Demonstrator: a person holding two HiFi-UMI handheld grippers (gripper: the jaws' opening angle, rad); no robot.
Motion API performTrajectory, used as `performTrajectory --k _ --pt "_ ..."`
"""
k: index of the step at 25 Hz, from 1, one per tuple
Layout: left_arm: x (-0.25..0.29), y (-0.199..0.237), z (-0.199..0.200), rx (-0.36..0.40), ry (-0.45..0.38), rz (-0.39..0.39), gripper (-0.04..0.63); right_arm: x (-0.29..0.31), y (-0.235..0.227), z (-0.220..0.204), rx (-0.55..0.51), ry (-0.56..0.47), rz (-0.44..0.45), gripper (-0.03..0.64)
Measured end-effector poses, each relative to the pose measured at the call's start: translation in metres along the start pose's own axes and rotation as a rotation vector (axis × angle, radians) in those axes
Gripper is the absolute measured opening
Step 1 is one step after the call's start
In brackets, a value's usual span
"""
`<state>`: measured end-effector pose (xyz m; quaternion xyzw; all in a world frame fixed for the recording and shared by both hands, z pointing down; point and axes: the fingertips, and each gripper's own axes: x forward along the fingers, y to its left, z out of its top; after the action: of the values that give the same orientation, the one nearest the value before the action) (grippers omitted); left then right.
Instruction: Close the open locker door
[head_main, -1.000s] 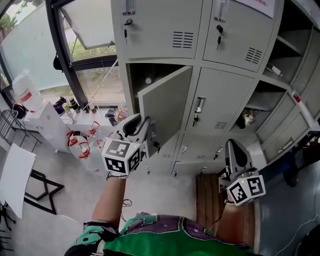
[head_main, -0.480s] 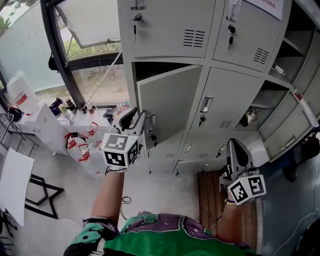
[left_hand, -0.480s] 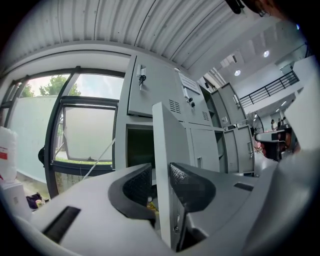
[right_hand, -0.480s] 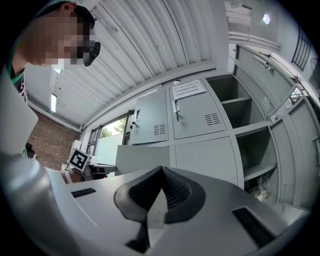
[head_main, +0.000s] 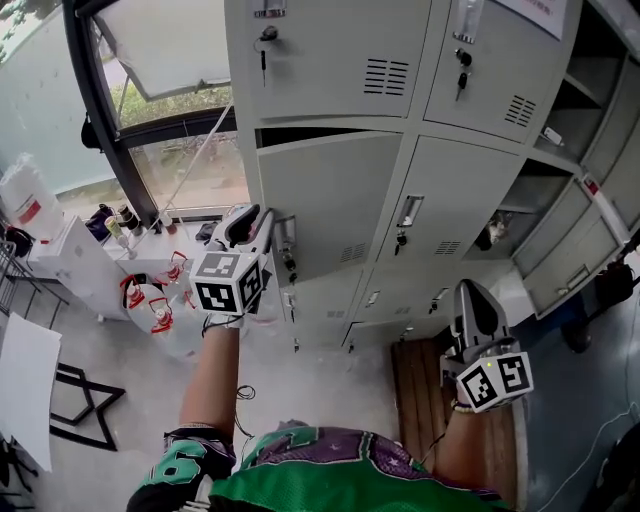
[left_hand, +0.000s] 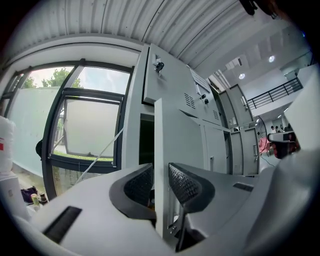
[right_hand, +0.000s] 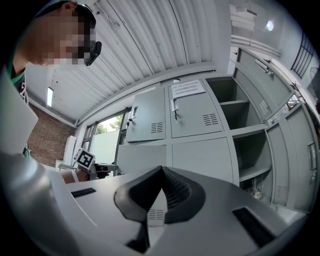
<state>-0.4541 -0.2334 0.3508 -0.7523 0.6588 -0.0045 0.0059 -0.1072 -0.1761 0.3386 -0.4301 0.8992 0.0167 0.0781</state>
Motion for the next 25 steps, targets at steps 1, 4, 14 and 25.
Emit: performTrajectory --k 1,4,14,25 --pt "0.004 0.002 0.000 -0.007 0.001 -0.003 0.117 0.000 -0.001 0.000 0.001 0.000 -0.005 0.006" --pt "0.014 0.006 0.000 -0.008 0.006 -0.003 0.117 0.001 -0.004 0.000 0.000 -0.002 -0.016 0.006" --pt "0.038 0.022 -0.005 -0.004 0.034 0.040 0.112 -0.007 -0.017 0.002 -0.003 -0.011 -0.048 0.007" --pt "0.055 0.035 -0.011 -0.021 0.071 0.084 0.101 -0.008 -0.024 0.003 0.008 -0.013 -0.055 0.006"
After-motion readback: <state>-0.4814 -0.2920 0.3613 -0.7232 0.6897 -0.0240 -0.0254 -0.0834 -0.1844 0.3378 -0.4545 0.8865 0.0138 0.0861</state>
